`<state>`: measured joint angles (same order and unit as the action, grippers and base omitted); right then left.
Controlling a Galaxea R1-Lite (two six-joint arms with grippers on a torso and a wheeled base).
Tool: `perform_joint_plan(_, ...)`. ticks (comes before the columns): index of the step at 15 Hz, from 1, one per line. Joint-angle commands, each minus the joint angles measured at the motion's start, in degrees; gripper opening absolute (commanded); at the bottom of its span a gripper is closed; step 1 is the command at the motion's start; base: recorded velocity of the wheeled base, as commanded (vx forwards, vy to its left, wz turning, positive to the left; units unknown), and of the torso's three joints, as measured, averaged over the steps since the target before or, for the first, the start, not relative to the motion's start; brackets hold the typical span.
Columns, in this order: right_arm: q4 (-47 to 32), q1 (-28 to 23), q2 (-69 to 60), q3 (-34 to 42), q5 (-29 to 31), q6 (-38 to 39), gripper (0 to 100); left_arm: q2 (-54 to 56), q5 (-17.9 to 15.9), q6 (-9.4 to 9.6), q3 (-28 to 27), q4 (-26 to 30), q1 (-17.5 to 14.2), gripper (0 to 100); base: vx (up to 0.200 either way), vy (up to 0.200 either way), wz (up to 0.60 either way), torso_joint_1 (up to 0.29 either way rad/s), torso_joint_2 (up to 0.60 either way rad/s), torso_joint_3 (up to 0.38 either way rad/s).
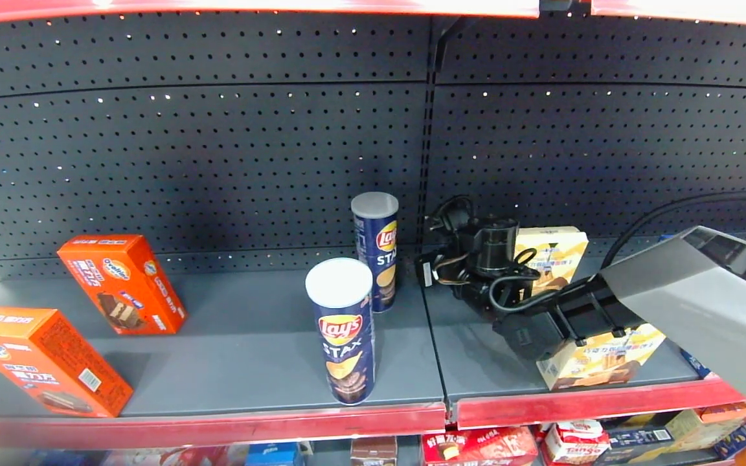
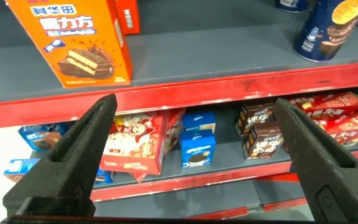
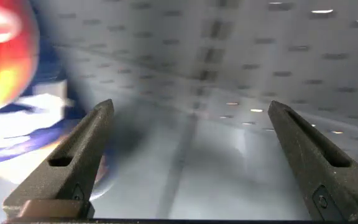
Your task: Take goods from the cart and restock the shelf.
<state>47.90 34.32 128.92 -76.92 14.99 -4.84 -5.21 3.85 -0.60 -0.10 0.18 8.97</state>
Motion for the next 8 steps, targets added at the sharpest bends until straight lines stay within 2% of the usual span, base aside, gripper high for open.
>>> perform_joint_plan(1, 0.00, 1.54, 1.34, -0.68, 0.03, 0.36, 100, -0.07, 0.01, -0.55, 0.01, -0.01, -0.01, 100, 0.000, 0.000, 0.00, 0.000, 0.00, 0.000)
perform_joint_plan(8, 0.00, 4.62, 0.81, -0.51, 0.39, 1.06, 100, -0.07, 0.10, -0.72, -0.08, -0.01, -0.01, 100, 0.000, 0.000, 0.00, 0.000, 0.00, 0.000)
